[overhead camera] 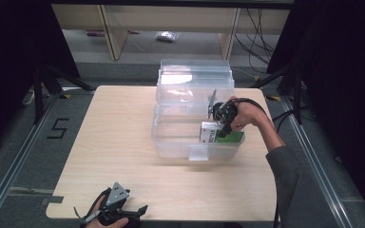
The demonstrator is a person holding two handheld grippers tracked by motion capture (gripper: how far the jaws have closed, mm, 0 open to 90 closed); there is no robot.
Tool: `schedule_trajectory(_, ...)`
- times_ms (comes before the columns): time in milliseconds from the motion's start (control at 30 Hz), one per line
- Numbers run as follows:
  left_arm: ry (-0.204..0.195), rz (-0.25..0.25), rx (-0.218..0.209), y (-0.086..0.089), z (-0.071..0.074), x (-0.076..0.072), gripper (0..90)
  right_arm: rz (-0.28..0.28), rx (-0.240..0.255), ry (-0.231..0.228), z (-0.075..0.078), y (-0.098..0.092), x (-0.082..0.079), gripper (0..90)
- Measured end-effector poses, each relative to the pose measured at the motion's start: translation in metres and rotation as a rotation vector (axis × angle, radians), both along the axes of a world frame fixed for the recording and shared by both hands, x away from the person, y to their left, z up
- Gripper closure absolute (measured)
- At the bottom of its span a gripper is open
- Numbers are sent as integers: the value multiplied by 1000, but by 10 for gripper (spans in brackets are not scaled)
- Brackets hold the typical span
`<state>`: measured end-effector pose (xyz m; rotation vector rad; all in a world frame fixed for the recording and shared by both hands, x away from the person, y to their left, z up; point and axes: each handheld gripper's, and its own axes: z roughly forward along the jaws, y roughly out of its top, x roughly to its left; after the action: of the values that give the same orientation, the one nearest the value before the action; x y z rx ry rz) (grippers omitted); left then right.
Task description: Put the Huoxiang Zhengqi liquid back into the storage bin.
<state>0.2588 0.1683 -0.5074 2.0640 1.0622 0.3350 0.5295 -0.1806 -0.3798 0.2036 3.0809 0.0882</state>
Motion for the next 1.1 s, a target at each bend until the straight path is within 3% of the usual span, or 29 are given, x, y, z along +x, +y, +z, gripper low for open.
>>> schedule_trajectory(167, 4, -10, -2, 0, 1, -1, 151, -26, -18, 8, -3, -1, -2, 639)
schedule_trajectory(300, -1, -10, -6, 1, 0, -1, 151, 21, -1, 6, -8, 1, 0, 639)
schedule_trajectory(367, -1, -10, -6, 1, 0, -1, 151, -17, -28, 15, -8, 1, -2, 638)
schedule_trajectory(600, -1, -11, -6, 1, 0, -1, 151, -6, -22, 15, -13, 1, -1, 634)
schedule_trajectory(667, -3, -9, -4, 1, 0, -1, 151, -45, -38, 29, -14, -1, -3, 631)
schedule_trajectory(767, -5, -1, 3, 1, 0, 0, 151, -50, -39, 25, -15, -1, -3, 627)
schedule_trajectory(900, -6, 1, 1, 0, -1, 0, 151, -38, -6, 25, -12, -2, -1, 629)
schedule_trajectory(1100, 1, 0, 2, 0, 0, 0, 151, -90, 25, 10, 5, -7, -7, 632)
